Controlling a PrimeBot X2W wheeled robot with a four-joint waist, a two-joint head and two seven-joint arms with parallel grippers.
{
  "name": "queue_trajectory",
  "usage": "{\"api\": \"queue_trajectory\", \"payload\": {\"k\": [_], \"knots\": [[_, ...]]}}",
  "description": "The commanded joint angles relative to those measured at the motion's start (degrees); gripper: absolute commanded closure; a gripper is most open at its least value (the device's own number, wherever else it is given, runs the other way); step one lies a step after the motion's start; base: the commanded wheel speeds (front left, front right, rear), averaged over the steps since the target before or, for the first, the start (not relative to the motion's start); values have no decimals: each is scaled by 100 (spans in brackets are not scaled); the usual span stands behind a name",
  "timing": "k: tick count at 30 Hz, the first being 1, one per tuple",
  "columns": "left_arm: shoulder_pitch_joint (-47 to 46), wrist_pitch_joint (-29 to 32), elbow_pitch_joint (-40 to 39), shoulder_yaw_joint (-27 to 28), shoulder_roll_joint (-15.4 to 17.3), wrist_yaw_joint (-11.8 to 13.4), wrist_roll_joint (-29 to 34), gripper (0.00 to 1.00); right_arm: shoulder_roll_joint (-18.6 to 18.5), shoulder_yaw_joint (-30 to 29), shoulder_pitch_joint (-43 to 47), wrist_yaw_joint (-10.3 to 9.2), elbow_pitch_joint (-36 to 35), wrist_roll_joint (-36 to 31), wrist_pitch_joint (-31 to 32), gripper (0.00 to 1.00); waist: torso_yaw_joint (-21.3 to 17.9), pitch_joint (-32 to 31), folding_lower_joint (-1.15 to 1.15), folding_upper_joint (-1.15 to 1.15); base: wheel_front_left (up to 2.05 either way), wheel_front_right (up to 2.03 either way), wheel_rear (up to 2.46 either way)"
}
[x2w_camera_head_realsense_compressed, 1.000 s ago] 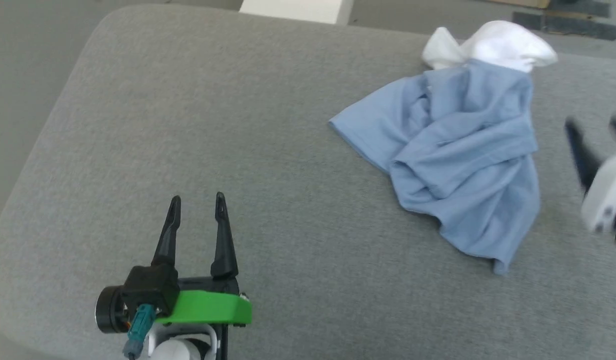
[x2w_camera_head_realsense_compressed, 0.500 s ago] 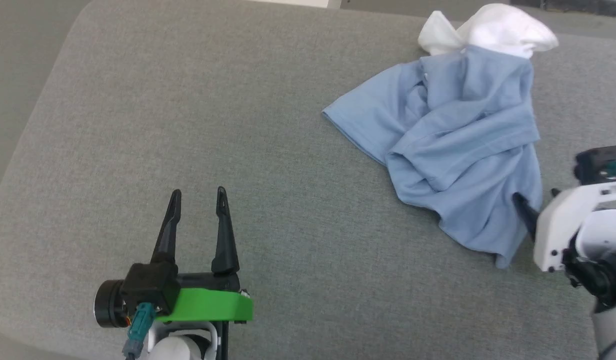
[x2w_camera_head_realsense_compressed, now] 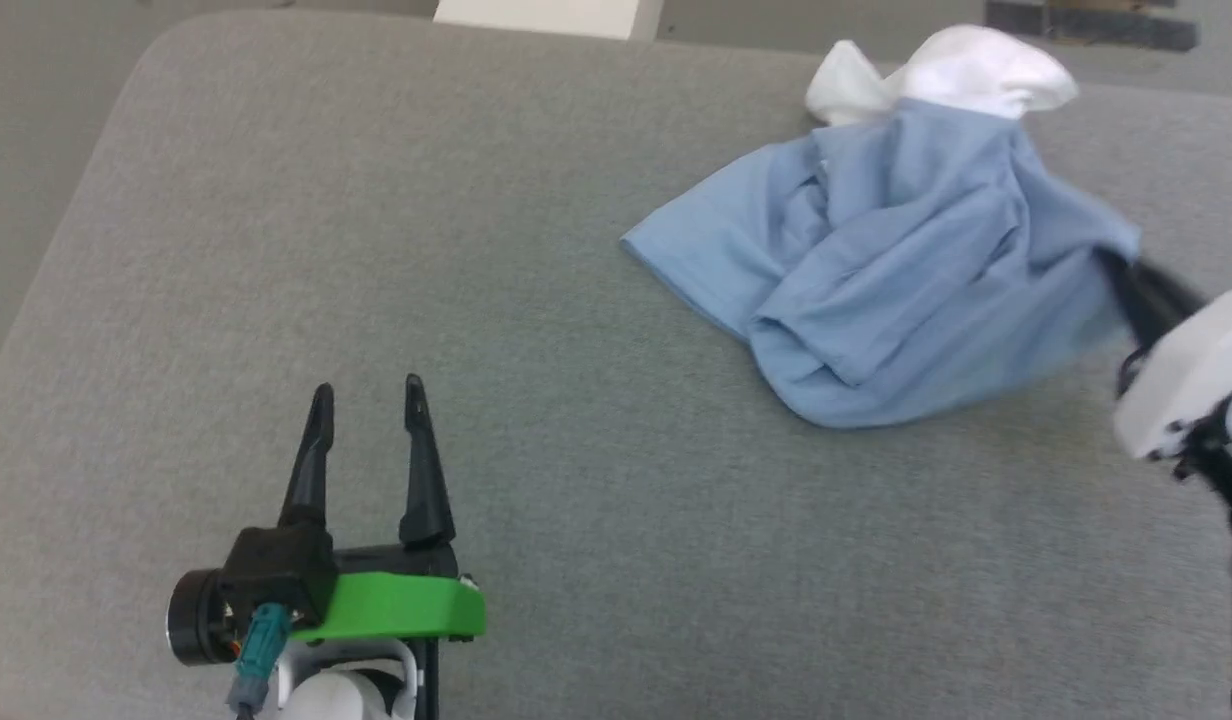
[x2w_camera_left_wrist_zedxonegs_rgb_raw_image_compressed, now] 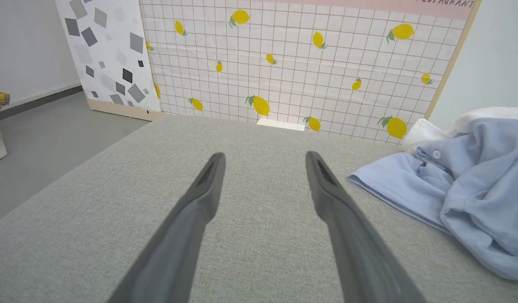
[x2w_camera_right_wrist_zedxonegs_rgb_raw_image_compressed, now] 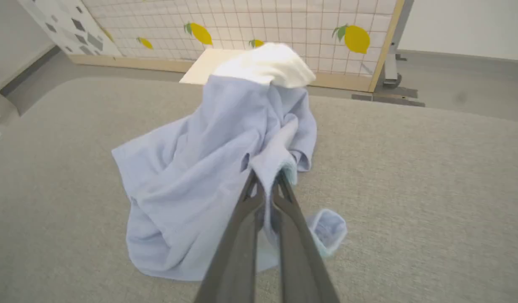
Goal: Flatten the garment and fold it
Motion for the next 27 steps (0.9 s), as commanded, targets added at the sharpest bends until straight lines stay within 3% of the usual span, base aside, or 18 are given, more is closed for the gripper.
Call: {"api": "queue_trajectory", "payload": {"k": [1, 5, 10, 17, 18, 19, 20, 27], "knots": [[54, -21, -34, 29, 39, 28, -41, 0, 90, -130, 115, -8, -442, 164, 98, 100, -354, -332, 0, 0, 0, 0, 0], [125, -23, -93, 92, 68, 43, -70, 0, 451, -579, 750, -8, -1806, 471, 560, 100, -557, -421, 0, 0, 0, 0, 0], [230, -25, -192, 168, 104, 82, -87, 0, 913, -1076, 2398, -8, -3005, 570, 1290, 100, -748, -426, 0, 0, 0, 0, 0], [316, -27, -255, 244, 130, 103, -120, 0, 984, -910, 4829, -8, -2868, 605, 1825, 100, -980, -300, 0, 0, 0, 0, 0], [305, -27, -251, 245, 131, 96, -123, 0, 985, -807, 4996, -8, -2829, 488, 1850, 88, -1010, -289, 0, 0, 0, 0, 0], [297, -27, -245, 248, 133, 94, -124, 0, 985, -759, 5034, -8, -2812, 437, 1800, 58, -1042, -283, 0, 0, 0, 0, 0], [284, -27, -236, 249, 134, 87, -127, 0, 985, -800, 4963, -8, -2788, 434, 1628, 0, -1078, -279, 0, 0, 0, 0, 0], [184, -28, -219, 236, 162, 57, -116, 0, 986, -892, 3380, -8, -2983, 44, 548, 0, -1129, -324, 0, 0, 0, 0, 0]]}}
